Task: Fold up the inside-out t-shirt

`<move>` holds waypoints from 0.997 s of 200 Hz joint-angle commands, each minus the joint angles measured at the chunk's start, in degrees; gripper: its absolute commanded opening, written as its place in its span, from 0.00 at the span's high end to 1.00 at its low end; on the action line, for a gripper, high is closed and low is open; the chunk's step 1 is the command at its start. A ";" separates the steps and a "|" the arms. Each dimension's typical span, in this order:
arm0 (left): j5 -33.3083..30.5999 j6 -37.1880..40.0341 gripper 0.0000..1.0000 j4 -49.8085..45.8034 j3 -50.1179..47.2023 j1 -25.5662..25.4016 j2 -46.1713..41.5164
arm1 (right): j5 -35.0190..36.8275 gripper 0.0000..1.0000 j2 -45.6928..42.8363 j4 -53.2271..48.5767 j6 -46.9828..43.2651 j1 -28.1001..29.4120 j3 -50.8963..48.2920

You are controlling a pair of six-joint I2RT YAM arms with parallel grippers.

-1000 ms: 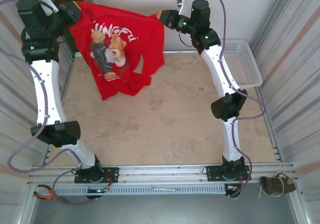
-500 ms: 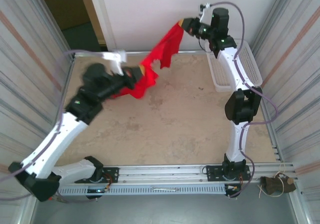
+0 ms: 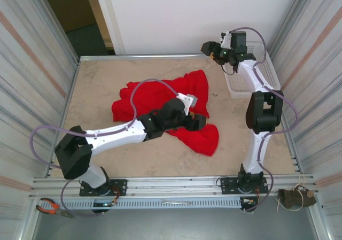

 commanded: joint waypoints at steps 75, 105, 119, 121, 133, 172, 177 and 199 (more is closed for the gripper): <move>-12.78 -9.50 0.16 -25.73 -13.86 25.50 -26.82 | 15.32 0.25 -36.99 -9.81 -4.78 9.18 -35.75; -3.08 -12.75 0.15 -24.88 -23.06 42.36 -29.09 | 27.04 0.26 -48.34 -14.49 -4.01 21.99 -53.21; -0.30 -11.81 0.16 -23.44 -24.75 47.68 -26.72 | 30.91 0.26 -51.08 -16.78 -2.02 27.74 -58.22; -0.07 -11.45 0.16 -23.32 -24.74 48.20 -26.18 | 31.68 0.26 -51.44 -17.07 -1.67 28.56 -58.59; 0.24 -9.88 0.17 -23.12 -24.23 50.41 -22.46 | 35.20 0.25 -52.72 -18.72 -0.12 32.71 -60.80; -2.12 -5.46 0.27 -23.19 -18.10 52.18 -9.55 | 40.51 0.25 -48.87 -19.06 3.35 40.84 -62.28; -2.85 -5.33 0.29 -23.45 -17.01 52.09 -8.37 | 40.87 0.25 -47.87 -18.73 3.58 41.50 -62.09; -5.78 -5.05 0.34 -25.03 -13.02 52.17 -3.31 | 44.06 0.25 -43.05 -18.10 4.79 43.76 -60.98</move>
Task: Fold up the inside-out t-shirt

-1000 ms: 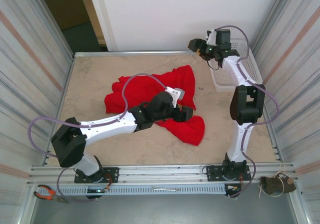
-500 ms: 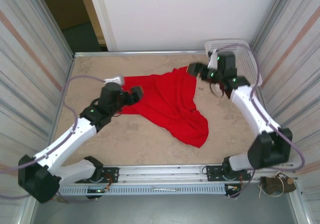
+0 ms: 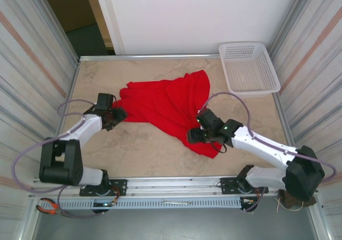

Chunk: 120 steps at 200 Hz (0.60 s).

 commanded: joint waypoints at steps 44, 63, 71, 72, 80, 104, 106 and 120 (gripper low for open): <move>-7.21 2.04 0.38 -4.07 10.17 0.33 9.44 | 11.50 0.25 10.83 0.69 5.58 2.57 1.99; -8.91 1.81 0.35 -5.61 10.83 0.36 10.88 | 12.14 0.25 12.35 1.56 5.84 2.48 1.95; -9.55 1.42 0.34 -6.14 10.84 0.35 11.18 | 12.05 0.25 13.12 1.90 5.84 2.50 1.91; -9.66 1.38 0.34 -6.20 10.79 0.37 11.20 | 12.08 0.25 13.14 1.96 5.83 2.49 1.91; -10.49 1.17 0.32 -6.57 10.64 0.39 11.36 | 12.05 0.25 13.80 2.27 5.89 2.49 1.99; -11.45 0.81 0.31 -7.05 10.50 0.57 12.06 | 12.03 0.29 14.94 2.93 6.00 2.47 2.09; -11.44 0.79 0.31 -6.92 10.51 0.57 12.13 | 12.01 0.30 15.04 2.97 6.00 2.41 2.04; -11.46 0.83 0.34 -6.88 10.57 0.74 12.90 | 12.02 0.40 15.19 3.07 6.00 2.22 2.06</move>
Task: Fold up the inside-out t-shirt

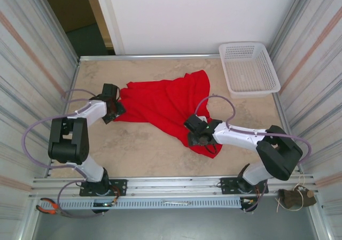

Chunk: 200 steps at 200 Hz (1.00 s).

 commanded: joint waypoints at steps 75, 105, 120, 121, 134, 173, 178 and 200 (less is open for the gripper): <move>-2.15 2.88 1.00 -1.61 1.93 2.08 3.82 | -0.32 1.00 -7.65 -1.83 -1.28 -4.79 1.78; -1.78 5.77 1.00 -1.99 0.06 1.91 -4.11 | -1.23 1.00 -15.39 -4.83 -3.13 -8.11 3.41; -0.38 6.28 1.00 -3.04 -1.34 1.92 -9.59 | -1.22 1.00 -19.45 -6.73 -3.93 -9.58 4.29; -0.22 6.29 1.00 -3.03 -1.49 1.91 -10.06 | -1.22 1.00 -19.71 -6.83 -3.96 -9.69 4.32; 1.60 6.64 1.00 -3.19 -2.93 1.88 -15.60 | -0.70 1.00 -22.98 -8.35 -4.51 -11.05 5.19; 7.54 6.00 0.98 -5.44 -3.35 1.76 -28.72 | -3.45 1.00 -31.83 -11.78 -5.96 -19.96 8.73; 8.04 5.62 0.98 -5.85 -3.10 1.74 -30.04 | -4.00 1.00 -32.56 -12.01 -6.14 -21.07 9.57; 10.41 3.89 0.98 -6.30 -2.45 1.75 -34.20 | -8.03 1.00 -33.37 -12.29 -7.10 -25.86 12.90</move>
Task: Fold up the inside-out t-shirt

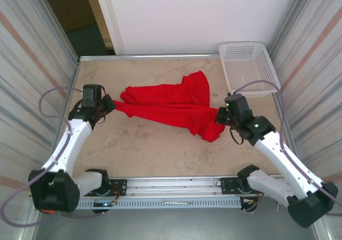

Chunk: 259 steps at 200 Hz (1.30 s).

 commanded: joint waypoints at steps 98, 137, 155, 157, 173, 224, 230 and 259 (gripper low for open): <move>15.71 1.68 0.74 3.43 17.28 2.79 31.62 | -14.53 0.40 36.86 5.78 -6.05 -18.89 21.96; 16.08 1.54 0.62 4.72 19.35 2.36 32.36 | -12.58 0.33 26.12 5.37 -4.78 -15.18 11.53; 15.62 0.41 0.57 5.94 14.50 1.88 28.27 | -9.47 0.33 20.72 5.00 -3.09 -11.46 4.40; 15.53 0.28 0.57 6.13 13.52 1.82 27.68 | -9.04 0.33 20.27 4.86 -2.82 -11.02 3.80; 14.44 -1.37 0.51 7.58 7.15 1.73 22.66 | -7.04 0.32 17.64 4.34 -1.18 -8.38 -1.26; 16.16 -4.75 0.43 9.43 -5.89 1.67 11.44 | -6.06 0.40 17.75 5.98 0.68 -6.54 -9.61; 16.21 -4.80 0.43 9.47 -6.49 1.67 10.99 | -6.66 0.41 18.21 6.49 0.64 -6.48 -10.00; 15.55 -3.51 0.42 8.07 -6.64 1.72 10.18 | -10.50 0.45 19.50 8.94 1.71 -6.22 -12.12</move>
